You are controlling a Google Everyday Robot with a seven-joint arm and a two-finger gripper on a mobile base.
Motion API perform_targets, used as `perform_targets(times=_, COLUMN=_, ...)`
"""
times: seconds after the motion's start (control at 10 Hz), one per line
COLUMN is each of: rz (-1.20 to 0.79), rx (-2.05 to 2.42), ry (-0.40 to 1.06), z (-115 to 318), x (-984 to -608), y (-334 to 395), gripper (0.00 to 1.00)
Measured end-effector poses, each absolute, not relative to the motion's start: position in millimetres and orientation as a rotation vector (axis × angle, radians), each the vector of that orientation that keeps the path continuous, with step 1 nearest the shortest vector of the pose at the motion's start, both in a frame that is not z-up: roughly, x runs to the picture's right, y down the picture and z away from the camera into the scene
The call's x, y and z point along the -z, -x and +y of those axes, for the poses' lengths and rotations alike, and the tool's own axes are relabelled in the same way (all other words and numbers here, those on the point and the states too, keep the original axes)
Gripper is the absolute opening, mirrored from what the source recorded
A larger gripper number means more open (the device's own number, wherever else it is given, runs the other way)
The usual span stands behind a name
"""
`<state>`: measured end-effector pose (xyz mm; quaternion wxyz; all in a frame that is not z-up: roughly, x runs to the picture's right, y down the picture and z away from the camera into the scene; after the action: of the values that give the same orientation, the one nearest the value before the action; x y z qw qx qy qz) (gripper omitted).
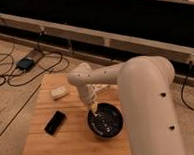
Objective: Pick up the ceramic bowl
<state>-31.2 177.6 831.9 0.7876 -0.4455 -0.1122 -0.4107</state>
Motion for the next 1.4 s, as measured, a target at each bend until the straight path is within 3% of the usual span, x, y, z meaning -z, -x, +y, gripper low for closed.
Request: perform_targets(times=1.4, rz=-0.073, rx=1.277, ry=0.931, z=118, x=-791, y=39, gripper=0.0)
